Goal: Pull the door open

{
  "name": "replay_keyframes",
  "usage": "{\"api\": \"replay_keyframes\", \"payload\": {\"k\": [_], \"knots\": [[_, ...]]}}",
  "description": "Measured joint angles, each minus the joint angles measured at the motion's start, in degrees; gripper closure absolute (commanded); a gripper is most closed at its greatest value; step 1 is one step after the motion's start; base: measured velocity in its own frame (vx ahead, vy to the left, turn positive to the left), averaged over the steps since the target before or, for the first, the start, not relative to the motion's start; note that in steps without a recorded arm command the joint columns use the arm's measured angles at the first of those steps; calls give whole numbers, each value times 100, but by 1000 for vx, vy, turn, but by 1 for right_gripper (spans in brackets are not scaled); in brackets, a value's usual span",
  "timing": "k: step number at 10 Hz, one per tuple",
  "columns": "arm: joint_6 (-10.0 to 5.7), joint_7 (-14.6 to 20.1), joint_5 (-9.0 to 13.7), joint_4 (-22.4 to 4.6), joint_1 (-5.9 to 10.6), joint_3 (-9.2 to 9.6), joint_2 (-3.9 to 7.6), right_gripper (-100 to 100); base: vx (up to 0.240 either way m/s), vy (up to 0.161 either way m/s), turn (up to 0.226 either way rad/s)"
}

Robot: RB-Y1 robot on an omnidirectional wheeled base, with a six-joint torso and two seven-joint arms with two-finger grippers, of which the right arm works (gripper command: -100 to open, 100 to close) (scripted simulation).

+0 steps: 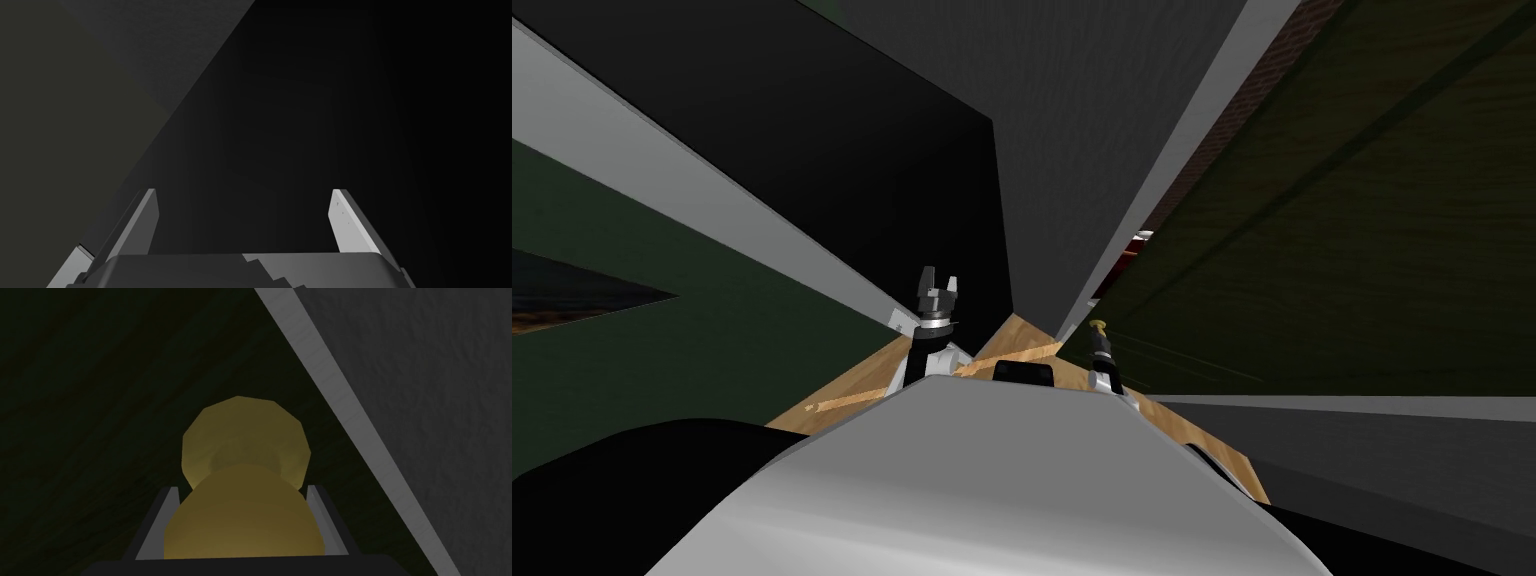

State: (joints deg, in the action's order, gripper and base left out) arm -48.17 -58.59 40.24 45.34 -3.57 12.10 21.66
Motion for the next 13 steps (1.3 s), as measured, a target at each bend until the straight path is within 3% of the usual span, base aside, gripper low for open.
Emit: {"api": "replay_keyframes", "payload": {"k": [13], "knots": [[-13, 1782, 101, 6, -47, -154, -44, 100, -36, -11, 53]]}}
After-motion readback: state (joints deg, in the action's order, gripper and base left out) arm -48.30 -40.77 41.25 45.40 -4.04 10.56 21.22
